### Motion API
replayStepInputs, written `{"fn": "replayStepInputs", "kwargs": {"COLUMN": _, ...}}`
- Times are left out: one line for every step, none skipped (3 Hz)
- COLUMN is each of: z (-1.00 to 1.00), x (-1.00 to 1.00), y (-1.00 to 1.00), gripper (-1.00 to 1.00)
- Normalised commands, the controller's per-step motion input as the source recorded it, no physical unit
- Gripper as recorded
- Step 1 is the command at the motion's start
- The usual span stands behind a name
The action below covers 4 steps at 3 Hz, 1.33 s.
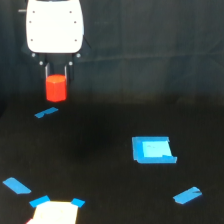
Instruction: Pick up the red object from the table
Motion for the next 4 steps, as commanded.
{"fn": "replayStepInputs", "kwargs": {"z": 0.68, "x": 0.75, "y": -0.34, "gripper": -0.89}}
{"fn": "replayStepInputs", "kwargs": {"z": -0.06, "x": 0.64, "y": -0.23, "gripper": -1.0}}
{"fn": "replayStepInputs", "kwargs": {"z": 0.39, "x": 0.43, "y": -0.79, "gripper": -0.48}}
{"fn": "replayStepInputs", "kwargs": {"z": 1.0, "x": -0.26, "y": -1.0, "gripper": -1.0}}
